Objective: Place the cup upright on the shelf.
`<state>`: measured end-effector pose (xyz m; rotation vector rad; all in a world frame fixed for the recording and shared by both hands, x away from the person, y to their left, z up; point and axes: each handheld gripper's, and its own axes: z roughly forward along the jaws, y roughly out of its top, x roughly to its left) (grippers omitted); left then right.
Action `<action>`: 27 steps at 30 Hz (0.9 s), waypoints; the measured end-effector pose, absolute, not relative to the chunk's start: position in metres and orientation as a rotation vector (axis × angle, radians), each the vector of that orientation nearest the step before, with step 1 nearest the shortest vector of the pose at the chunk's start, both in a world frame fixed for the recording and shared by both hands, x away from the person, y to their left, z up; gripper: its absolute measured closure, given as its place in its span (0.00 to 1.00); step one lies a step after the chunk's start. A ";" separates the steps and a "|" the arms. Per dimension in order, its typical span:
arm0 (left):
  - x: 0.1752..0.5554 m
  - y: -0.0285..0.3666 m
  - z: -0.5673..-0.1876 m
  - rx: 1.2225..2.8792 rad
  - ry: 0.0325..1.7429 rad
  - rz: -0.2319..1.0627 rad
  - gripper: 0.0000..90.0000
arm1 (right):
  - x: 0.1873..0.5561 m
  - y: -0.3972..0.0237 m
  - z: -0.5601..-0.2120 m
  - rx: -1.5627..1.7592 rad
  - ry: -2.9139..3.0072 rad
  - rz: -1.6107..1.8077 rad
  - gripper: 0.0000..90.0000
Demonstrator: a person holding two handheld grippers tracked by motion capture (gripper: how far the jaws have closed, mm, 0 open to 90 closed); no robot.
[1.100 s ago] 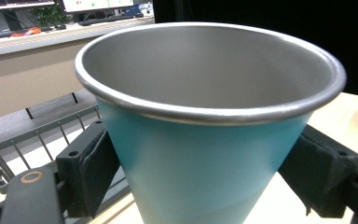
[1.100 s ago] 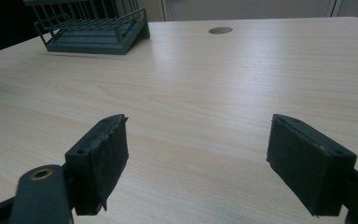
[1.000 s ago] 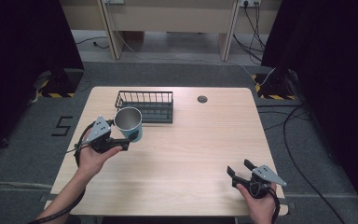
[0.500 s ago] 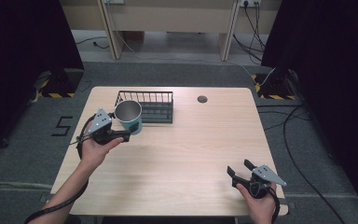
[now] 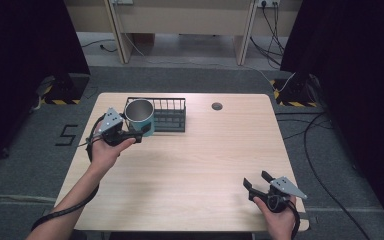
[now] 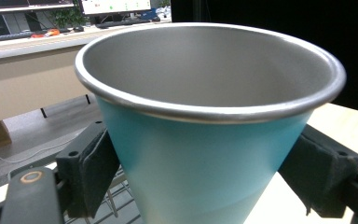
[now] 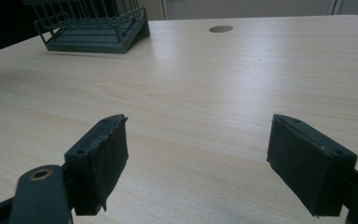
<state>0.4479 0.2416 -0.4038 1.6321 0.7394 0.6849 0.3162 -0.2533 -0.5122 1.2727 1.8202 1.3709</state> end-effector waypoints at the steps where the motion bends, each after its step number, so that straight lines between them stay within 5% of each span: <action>1: 0.449 0.242 -0.404 1.632 0.741 0.688 0.19 | 0.316 -0.253 -0.512 1.272 1.818 1.372 0.23; 27: 0.478 0.233 -0.400 1.611 0.773 0.703 0.19 | 0.316 -0.253 -0.512 1.271 1.822 1.375 0.23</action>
